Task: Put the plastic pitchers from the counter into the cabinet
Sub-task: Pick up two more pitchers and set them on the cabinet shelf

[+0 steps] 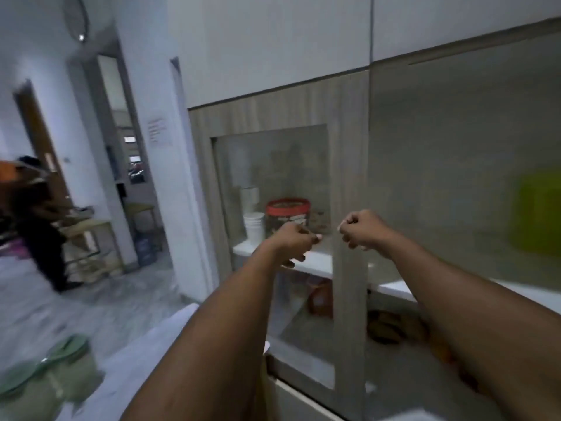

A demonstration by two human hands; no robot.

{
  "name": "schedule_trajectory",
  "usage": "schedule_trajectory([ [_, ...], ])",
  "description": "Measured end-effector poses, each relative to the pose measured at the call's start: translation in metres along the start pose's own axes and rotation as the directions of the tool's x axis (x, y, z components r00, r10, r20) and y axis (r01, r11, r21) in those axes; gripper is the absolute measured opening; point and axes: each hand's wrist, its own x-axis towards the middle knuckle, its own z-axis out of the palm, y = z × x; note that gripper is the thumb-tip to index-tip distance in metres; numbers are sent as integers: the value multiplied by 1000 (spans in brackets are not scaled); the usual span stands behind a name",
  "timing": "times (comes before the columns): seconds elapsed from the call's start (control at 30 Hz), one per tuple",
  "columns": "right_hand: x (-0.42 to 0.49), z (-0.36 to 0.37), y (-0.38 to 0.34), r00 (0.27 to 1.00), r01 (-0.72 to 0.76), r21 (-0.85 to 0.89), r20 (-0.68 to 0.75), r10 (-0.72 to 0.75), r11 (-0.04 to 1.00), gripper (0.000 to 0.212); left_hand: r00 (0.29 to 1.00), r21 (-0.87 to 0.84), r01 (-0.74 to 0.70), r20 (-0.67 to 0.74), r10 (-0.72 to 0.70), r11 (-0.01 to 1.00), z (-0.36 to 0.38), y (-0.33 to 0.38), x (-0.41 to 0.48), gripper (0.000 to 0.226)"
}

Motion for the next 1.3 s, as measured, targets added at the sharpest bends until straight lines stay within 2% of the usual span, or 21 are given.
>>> schedule_trajectory([
  [0.1,-13,95,-71,974,102,34,197,-107,994,12,973,-19,138,-182,-139,990,-92,-72,-54,36],
  [0.2,-22,189,-133,917,178,94,347,-199,980,12,909,-87,257,-316,-272,962,-165,-146,-110,39],
  [0.33,-43,312,-189,797,248,142,533,-285,958,12,770,-188,422,-443,-460,887,-228,-240,-171,38],
  [0.47,-56,425,-213,689,250,174,659,-301,952,17,633,-260,523,-519,-574,812,-267,-325,-199,25],
  [0.53,-50,481,-213,651,229,173,705,-282,958,24,565,-291,572,-538,-626,767,-279,-371,-197,23],
  [0.67,-25,595,-193,639,108,103,754,-149,989,37,431,-368,666,-519,-738,648,-284,-473,-164,24],
  [0.73,-14,650,-173,609,11,32,793,-32,999,45,333,-434,717,-475,-814,546,-272,-528,-143,52],
  [0.8,-9,699,-156,568,-87,-26,820,71,996,35,236,-531,707,-446,-863,467,-259,-570,-132,69],
  [0.87,-8,740,-144,525,-153,-41,843,116,987,32,215,-607,670,-391,-895,426,-253,-600,-125,71],
  [0.97,-14,783,-139,477,-178,-38,871,120,983,27,238,-715,591,-288,-928,374,-258,-634,-117,75],
  [1.07,-22,811,-140,471,-198,-23,875,116,980,25,264,-765,534,-251,-931,358,-267,-653,-106,68],
  [1.13,-24,827,-138,461,-253,1,879,120,967,50,302,-783,499,-243,-922,370,-272,-657,-98,45],
  [1.2,-25,832,-141,476,-285,17,870,126,958,55,329,-809,460,-227,-917,365,-272,-657,-91,36],
  [1.3,-25,824,-148,542,-288,5,826,159,958,38,314,-813,445,-251,-915,376,-269,-657,-86,34],
])
